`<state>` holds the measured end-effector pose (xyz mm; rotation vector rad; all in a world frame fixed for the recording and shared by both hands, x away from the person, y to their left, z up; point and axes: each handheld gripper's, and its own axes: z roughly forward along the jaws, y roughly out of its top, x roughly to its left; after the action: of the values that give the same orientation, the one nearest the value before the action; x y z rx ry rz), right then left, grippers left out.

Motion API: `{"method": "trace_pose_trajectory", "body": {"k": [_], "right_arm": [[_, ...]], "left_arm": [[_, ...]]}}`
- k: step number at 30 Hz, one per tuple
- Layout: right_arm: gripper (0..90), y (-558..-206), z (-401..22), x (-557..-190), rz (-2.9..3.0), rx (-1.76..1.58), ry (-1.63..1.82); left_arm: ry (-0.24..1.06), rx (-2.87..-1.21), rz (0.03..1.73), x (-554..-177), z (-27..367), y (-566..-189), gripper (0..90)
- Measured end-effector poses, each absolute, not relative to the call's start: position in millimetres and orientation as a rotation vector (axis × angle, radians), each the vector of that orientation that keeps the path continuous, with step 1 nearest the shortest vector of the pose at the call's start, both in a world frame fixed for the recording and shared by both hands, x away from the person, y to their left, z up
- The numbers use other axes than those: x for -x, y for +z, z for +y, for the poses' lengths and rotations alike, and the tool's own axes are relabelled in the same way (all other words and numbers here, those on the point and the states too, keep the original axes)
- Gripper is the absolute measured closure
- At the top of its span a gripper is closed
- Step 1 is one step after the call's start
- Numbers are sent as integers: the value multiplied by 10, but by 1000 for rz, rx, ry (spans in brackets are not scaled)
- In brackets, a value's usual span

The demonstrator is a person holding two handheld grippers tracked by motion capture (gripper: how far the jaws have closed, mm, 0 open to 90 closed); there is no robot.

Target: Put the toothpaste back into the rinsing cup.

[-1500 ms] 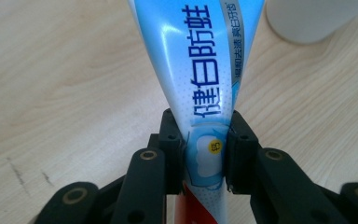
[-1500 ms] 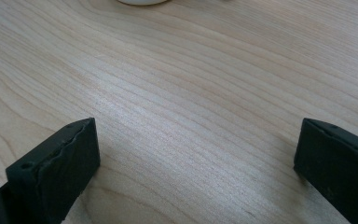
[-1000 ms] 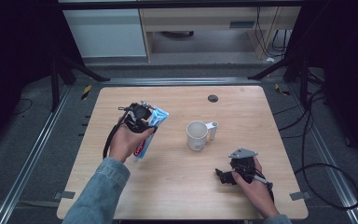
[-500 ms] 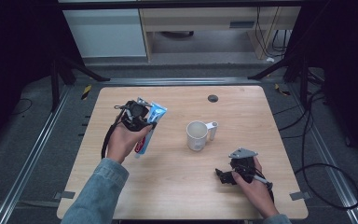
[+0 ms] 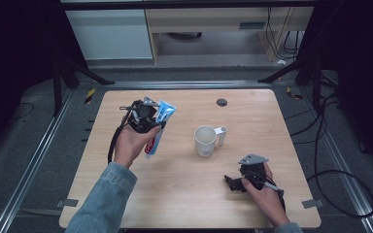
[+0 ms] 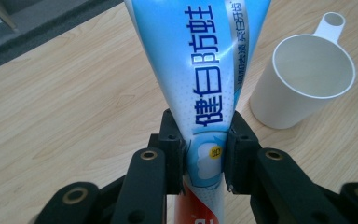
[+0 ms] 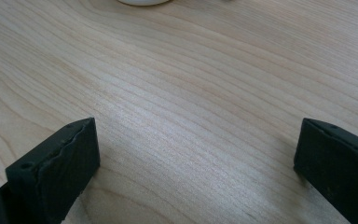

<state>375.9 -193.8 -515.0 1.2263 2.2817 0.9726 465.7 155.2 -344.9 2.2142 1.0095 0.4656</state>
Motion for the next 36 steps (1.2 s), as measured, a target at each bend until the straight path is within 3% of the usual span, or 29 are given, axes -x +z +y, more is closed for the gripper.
{"method": "trace_pose_trajectory", "body": {"k": [36], "right_arm": [[5, -5149, -1937, -3759, 2283, -1226, 973]], "left_arm": [[560, -2071, 928, -4652, 1089, -3244, 719]]}}
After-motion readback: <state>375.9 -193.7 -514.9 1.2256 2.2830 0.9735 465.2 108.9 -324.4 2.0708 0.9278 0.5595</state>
